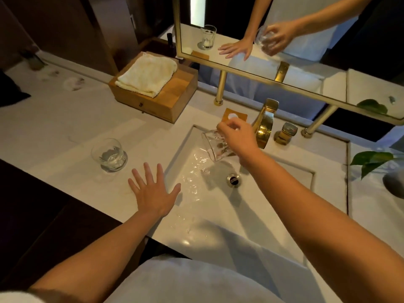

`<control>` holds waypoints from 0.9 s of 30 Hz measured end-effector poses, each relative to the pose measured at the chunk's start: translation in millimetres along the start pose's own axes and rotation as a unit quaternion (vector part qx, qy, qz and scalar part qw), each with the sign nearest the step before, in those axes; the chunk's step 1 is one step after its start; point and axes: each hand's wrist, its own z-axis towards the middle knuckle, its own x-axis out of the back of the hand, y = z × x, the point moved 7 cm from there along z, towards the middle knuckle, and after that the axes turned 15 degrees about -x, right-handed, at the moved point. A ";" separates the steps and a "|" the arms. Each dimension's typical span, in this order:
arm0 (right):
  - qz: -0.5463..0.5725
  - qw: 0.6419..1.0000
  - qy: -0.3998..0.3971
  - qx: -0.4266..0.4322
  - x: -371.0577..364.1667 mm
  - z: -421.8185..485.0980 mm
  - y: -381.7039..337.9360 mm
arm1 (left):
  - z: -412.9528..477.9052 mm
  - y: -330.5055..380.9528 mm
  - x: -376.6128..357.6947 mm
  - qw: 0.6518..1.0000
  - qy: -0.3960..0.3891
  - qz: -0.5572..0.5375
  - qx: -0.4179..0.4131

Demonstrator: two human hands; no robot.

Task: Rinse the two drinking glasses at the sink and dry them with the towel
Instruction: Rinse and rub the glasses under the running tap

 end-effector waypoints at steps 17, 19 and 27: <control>0.341 0.813 -0.202 -0.426 -93.8 -71.7 170.0 | -8.7 122.0 64.9 0.905 -0.158 -0.229 -0.320; 0.351 0.819 -0.206 -0.404 -91.6 -72.5 170.3 | -7.5 124.1 67.1 0.909 -0.159 -0.214 -0.322; -0.469 0.864 -0.016 0.181 -103.7 -99.7 199.0 | 34.8 60.3 138.3 0.959 -0.034 -0.117 -0.257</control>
